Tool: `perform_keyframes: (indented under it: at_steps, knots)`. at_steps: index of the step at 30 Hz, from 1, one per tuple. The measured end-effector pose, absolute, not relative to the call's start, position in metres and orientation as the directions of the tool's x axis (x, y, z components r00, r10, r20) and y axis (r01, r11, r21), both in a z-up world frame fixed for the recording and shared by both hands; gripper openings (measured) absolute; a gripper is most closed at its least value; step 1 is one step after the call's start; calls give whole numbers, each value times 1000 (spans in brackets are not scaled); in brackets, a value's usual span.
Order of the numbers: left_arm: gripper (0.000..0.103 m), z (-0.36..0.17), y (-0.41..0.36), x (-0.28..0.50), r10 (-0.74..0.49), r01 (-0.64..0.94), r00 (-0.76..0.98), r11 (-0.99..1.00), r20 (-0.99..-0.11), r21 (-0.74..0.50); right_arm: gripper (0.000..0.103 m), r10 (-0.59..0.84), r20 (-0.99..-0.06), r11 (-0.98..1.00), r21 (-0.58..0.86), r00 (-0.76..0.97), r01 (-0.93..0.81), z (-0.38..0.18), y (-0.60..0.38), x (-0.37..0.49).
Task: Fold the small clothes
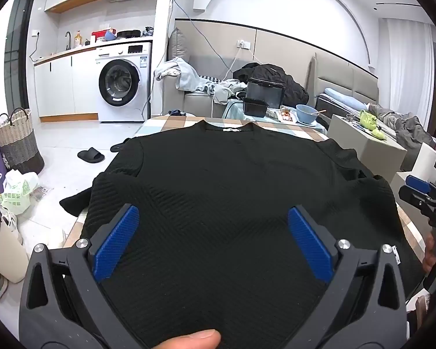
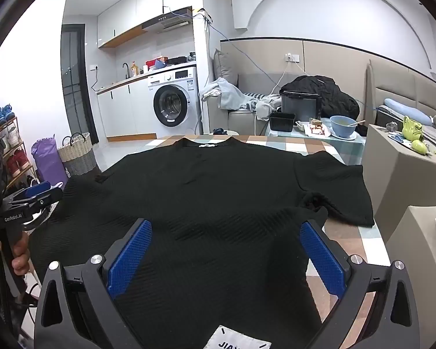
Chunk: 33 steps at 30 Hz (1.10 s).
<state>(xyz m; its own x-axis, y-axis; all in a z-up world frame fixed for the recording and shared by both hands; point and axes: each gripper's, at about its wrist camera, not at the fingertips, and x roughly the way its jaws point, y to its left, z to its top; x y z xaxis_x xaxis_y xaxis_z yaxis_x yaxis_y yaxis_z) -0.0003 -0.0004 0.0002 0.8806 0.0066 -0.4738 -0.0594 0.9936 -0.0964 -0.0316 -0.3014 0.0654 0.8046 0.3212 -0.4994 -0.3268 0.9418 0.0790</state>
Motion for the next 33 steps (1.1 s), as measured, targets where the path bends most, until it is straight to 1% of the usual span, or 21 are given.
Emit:
perform_keyframes:
  at_steps: [4, 8, 33]
  knots:
    - [102, 1, -1, -1, 7, -61, 880, 993, -474, -98, 103, 326, -512, 941, 93, 795, -325, 65, -301, -31]
    - [102, -1, -1, 1, 7, -60, 875, 994, -485, -94, 103, 323, -504, 942, 88, 801, -325, 65, -301, -32]
    - [102, 1, -1, 0, 11, -61, 875, 994, -484, -89, 103, 320, -504, 944, 93, 802, -318, 67, -306, -32]
